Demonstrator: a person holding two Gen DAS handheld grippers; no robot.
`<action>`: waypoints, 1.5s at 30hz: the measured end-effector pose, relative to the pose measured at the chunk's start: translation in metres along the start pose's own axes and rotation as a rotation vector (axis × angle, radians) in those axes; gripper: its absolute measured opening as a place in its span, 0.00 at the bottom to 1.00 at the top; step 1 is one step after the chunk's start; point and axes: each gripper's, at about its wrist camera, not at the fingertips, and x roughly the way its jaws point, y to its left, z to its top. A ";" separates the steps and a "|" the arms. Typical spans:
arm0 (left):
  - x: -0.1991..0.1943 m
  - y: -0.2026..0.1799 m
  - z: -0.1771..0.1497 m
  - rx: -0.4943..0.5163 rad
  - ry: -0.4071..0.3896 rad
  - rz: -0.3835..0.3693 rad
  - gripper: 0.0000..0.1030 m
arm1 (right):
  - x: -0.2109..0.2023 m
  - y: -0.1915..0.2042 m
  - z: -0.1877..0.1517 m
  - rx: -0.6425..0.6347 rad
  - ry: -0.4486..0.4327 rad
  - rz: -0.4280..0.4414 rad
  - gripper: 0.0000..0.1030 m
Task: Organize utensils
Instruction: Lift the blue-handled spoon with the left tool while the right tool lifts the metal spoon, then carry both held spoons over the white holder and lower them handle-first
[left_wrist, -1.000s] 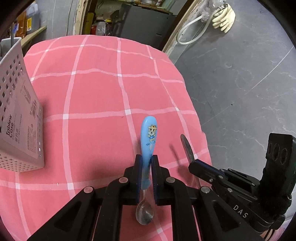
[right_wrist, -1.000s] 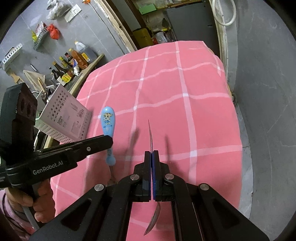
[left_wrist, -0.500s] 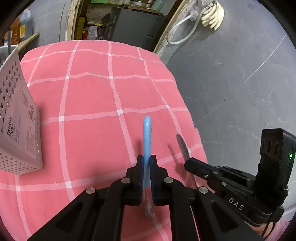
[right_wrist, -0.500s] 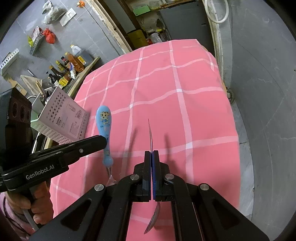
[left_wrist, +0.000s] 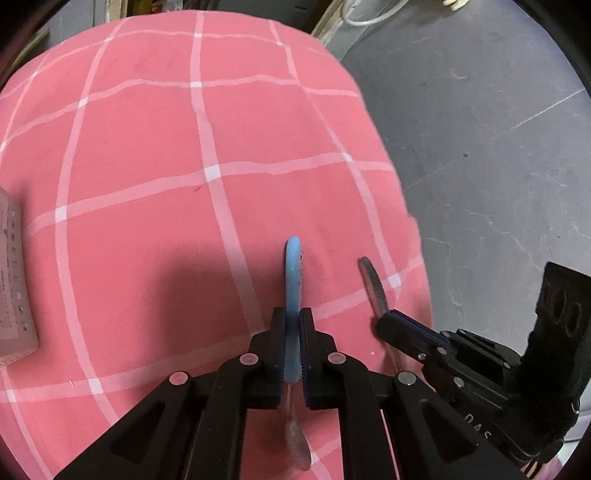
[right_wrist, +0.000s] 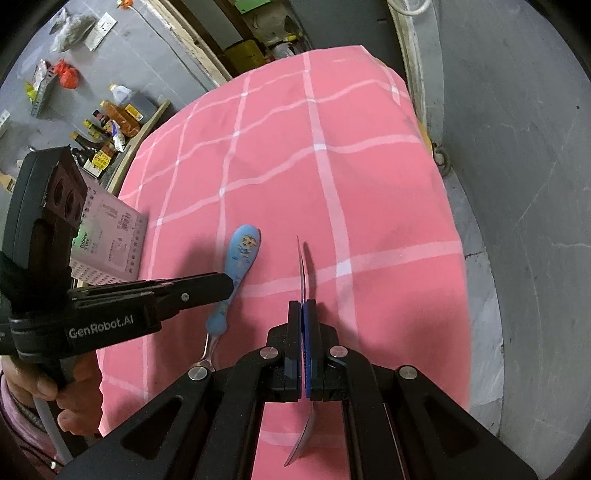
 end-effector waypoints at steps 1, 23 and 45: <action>0.003 0.000 0.000 0.004 0.013 0.005 0.09 | 0.001 -0.001 -0.001 0.003 0.001 0.001 0.02; -0.106 -0.010 -0.018 0.056 -0.307 0.085 0.08 | -0.049 0.043 0.017 -0.056 -0.204 0.119 0.02; -0.293 0.070 -0.022 -0.030 -0.718 0.241 0.07 | -0.090 0.203 0.086 -0.237 -0.560 0.462 0.02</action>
